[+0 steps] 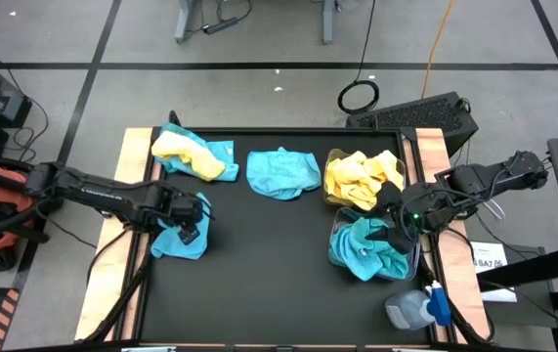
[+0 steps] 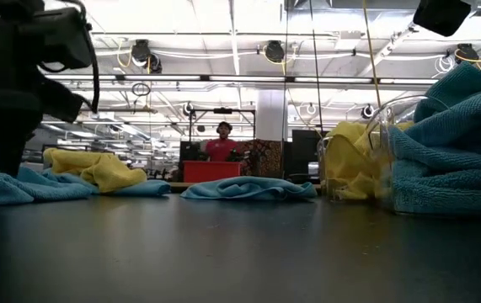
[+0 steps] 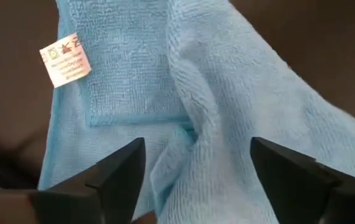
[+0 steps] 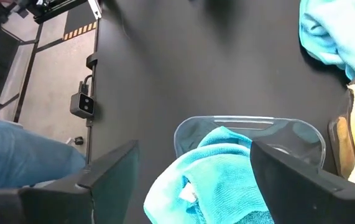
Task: Sort microfiber towel by color & place in baskets
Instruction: Put the blue microfiber cloth into the bottom transparent bin
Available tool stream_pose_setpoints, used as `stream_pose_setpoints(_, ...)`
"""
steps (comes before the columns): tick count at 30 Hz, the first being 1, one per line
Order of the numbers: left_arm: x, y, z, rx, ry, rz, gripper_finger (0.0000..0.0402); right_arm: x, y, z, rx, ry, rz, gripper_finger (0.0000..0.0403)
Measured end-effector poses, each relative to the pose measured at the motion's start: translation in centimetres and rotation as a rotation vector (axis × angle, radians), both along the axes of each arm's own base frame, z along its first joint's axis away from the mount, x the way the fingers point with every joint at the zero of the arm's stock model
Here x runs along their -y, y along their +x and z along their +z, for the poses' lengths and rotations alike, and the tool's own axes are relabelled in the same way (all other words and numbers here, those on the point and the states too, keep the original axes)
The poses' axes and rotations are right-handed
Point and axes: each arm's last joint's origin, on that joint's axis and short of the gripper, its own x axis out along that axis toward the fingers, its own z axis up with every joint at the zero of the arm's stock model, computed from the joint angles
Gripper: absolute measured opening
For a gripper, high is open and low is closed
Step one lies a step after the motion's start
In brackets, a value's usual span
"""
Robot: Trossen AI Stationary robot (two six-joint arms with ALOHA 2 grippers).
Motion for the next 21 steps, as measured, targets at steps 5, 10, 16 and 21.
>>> stream_pose_setpoints(5, -0.1, -0.8, -1.6, -0.048, 0.0, 0.071, 0.0316, 0.0, 0.0, 0.0, -0.002, 0.01, -0.01, 0.0297)
stream_pose_setpoints(10, -0.1, -0.7, -1.5, -0.038, 0.009, 0.077, 0.0306, 0.0, 0.0, 0.0, -0.001, 0.016, -0.014, 0.0297)
stream_pose_setpoints(16, 0.2, -0.1, -1.5, 0.019, -0.055, 0.079, 0.0278, 0.0, 0.0, 0.0, 0.001, 0.017, -0.014, 0.0297)
stream_pose_setpoints(21, 0.3, 0.0, -2.4, -0.009, -0.053, 0.078, 0.027, 0.0, 0.1, 0.2, 0.014, 0.021, -0.015, 0.0297)
